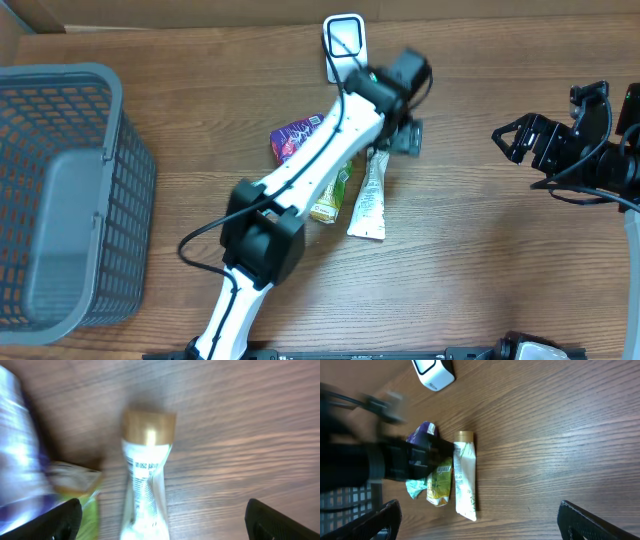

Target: Scan the item barcode

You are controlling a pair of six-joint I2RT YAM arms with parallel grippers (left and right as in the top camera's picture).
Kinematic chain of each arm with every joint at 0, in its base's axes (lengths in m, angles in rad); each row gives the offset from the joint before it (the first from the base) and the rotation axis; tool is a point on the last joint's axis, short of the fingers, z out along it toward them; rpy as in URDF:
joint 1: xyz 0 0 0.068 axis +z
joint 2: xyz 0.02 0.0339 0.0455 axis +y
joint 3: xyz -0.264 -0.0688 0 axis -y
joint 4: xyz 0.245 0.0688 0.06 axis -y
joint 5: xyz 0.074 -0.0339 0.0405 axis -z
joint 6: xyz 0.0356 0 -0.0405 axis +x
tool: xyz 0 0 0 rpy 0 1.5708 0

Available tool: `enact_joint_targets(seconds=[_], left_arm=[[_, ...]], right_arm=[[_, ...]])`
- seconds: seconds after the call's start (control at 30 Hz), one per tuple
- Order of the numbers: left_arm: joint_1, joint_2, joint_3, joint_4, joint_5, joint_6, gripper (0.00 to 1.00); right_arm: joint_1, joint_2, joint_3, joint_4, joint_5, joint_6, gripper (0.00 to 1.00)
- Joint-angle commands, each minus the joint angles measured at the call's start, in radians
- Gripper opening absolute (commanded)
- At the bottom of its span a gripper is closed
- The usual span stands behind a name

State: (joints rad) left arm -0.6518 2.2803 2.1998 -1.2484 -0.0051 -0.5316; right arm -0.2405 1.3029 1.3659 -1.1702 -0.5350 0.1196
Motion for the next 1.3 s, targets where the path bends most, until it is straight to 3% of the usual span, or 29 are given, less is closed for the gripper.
enact_joint_targets(seconds=[0.0,0.13,0.27,0.43,0.47,0.87,1.1,1.27], left_arm=[[0.069,-0.161,0.238,-0.071,-0.037,0.140,0.95],[0.162,-0.266,0.382,-0.177,-0.035,0.167,1.00],[0.270,-0.370,0.406,-0.272,-0.036,0.182,1.00],[0.438,-0.447,0.400,-0.441,-0.037,0.223,0.98],[0.464,-0.459,0.383,-0.441,-0.003,0.270,0.98],[0.755,-0.569,0.229,-0.441,-0.013,0.286,0.97],[0.937,-0.632,0.164,-0.441,-0.057,0.285,0.99],[0.981,-0.628,0.164,-0.441,-0.059,0.285,1.00]], right_arm=[[0.020,0.003,0.027,-0.008,0.001,-0.020,1.00],[0.082,0.016,0.027,-0.014,0.002,-0.076,1.00],[0.183,0.051,0.027,0.005,0.002,-0.095,1.00],[0.328,0.143,0.027,0.061,0.002,-0.089,0.89],[0.348,0.163,0.027,0.066,0.002,-0.082,0.89],[0.399,0.295,0.007,0.068,0.003,-0.040,0.85],[0.399,0.296,-0.139,0.204,-0.043,-0.011,0.88],[0.399,0.303,-0.259,0.351,-0.077,-0.006,0.91]])
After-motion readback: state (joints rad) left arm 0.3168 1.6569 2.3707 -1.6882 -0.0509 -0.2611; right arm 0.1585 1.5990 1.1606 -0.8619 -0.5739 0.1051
